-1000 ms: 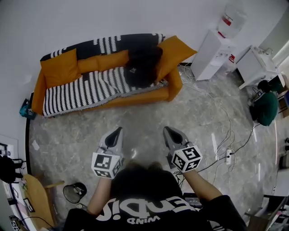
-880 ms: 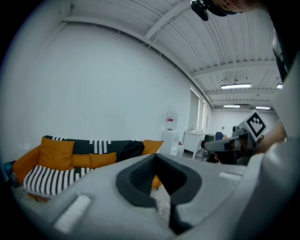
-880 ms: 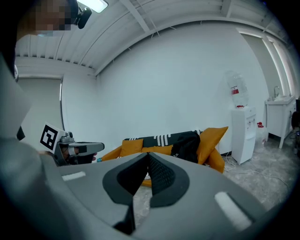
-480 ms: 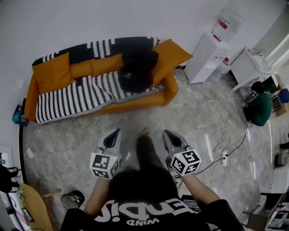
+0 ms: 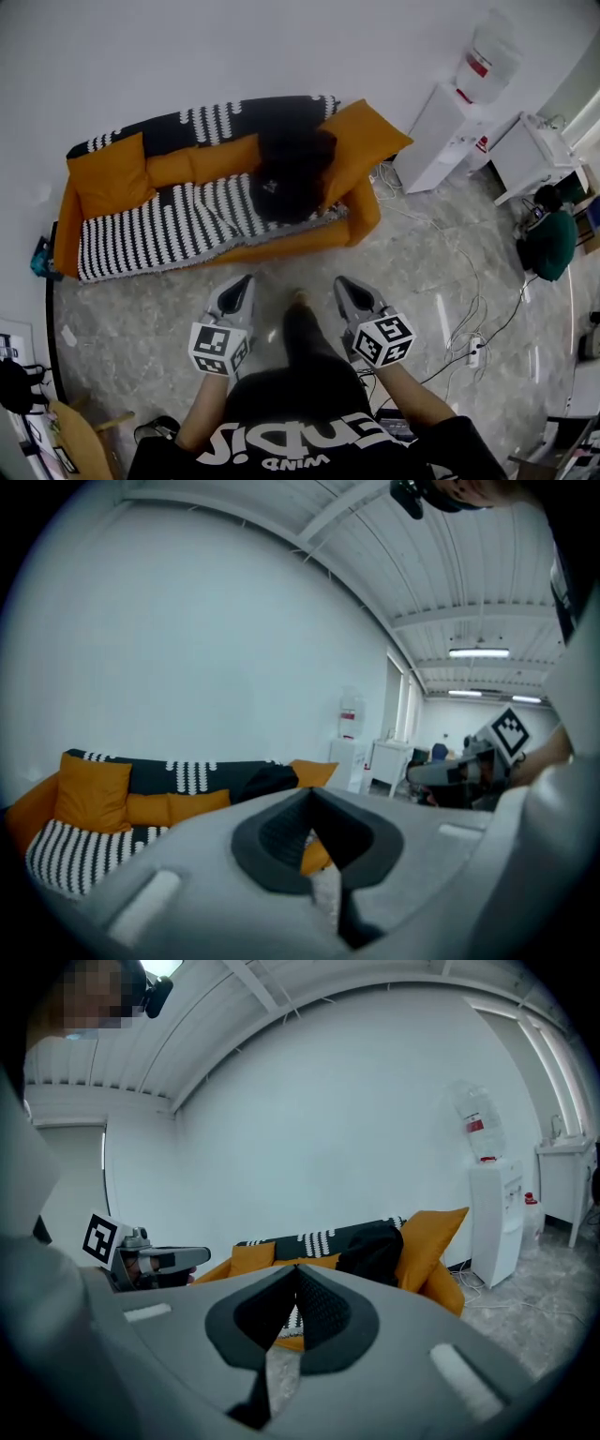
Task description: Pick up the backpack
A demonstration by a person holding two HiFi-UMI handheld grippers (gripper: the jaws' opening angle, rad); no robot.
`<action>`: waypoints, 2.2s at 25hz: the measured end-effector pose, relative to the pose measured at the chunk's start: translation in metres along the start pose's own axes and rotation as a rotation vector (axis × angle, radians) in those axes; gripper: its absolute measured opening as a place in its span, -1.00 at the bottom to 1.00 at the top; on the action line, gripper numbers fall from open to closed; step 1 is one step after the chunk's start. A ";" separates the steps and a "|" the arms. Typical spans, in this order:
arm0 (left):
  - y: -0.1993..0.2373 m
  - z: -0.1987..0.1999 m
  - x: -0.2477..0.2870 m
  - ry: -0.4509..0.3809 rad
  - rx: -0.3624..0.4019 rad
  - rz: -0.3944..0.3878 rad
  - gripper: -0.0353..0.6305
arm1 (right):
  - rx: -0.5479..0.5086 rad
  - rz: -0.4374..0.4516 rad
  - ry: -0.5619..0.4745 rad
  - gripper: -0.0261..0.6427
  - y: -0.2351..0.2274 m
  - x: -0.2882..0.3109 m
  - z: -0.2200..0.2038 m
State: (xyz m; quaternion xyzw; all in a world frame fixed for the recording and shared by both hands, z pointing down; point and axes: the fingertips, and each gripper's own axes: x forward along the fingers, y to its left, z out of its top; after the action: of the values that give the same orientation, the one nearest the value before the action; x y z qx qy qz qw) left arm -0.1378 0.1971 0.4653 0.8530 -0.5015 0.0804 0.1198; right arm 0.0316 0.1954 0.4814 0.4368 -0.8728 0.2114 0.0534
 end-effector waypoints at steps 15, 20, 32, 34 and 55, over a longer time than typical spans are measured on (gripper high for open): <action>0.077 0.098 0.216 0.038 0.031 0.032 -0.89 | 0.030 0.065 0.004 -0.92 -0.153 0.166 0.129; 0.101 0.114 0.270 0.043 0.026 0.040 -0.89 | 0.038 0.061 0.020 -0.92 -0.190 0.207 0.151; 0.201 0.134 0.361 0.066 0.012 -0.029 -0.89 | 0.045 -0.031 0.025 -0.92 -0.233 0.307 0.192; 0.213 0.137 0.378 0.075 0.011 -0.060 -0.89 | 0.050 -0.062 0.019 -0.92 -0.241 0.317 0.201; 0.221 0.128 0.475 0.166 0.014 -0.186 0.41 | 0.099 -0.069 0.084 -0.05 -0.287 0.368 0.196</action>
State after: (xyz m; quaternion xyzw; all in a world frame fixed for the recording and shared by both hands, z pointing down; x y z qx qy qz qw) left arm -0.0986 -0.3404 0.4925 0.8870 -0.4082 0.1425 0.1619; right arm 0.0493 -0.3103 0.4984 0.4595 -0.8426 0.2704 0.0758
